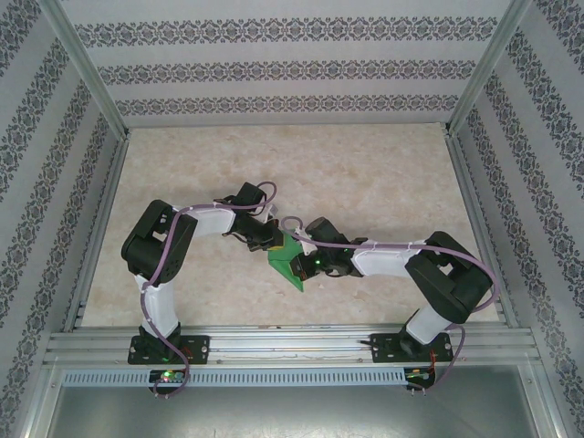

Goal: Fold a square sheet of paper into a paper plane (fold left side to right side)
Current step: Third fold the triangle at the center of the table.

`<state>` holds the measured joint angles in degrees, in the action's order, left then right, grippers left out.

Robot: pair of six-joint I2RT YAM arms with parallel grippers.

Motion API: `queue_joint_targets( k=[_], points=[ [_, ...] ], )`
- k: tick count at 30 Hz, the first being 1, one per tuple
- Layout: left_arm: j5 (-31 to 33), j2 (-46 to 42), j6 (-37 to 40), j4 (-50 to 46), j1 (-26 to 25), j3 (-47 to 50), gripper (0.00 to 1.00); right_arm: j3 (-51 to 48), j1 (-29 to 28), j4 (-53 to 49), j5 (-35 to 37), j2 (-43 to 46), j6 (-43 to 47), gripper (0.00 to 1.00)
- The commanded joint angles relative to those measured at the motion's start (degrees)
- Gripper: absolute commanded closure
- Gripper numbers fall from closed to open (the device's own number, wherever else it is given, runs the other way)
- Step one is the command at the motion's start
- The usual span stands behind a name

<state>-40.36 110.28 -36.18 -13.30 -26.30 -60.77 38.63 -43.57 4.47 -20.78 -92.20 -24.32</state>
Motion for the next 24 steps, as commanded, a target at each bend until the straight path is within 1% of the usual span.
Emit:
queue_joint_targets(
  k=[1, 13, 24],
  points=[
    [5.38, 2.49, 0.68, -3.93, -0.77, 1.36, 0.95, 1.18, 0.84, -1.30, 1.53, -0.17, -0.28, 1.00],
    [5.38, 2.51, 0.69, -3.93, -0.81, 1.25, 0.95, 1.45, 1.16, -1.61, 0.21, -1.05, 0.28, 1.00],
    [5.47, 2.48, 0.68, -3.99, -0.81, 1.23, 0.95, 1.44, 1.21, -2.26, 1.35, -1.36, 0.45, 1.00]
  ],
)
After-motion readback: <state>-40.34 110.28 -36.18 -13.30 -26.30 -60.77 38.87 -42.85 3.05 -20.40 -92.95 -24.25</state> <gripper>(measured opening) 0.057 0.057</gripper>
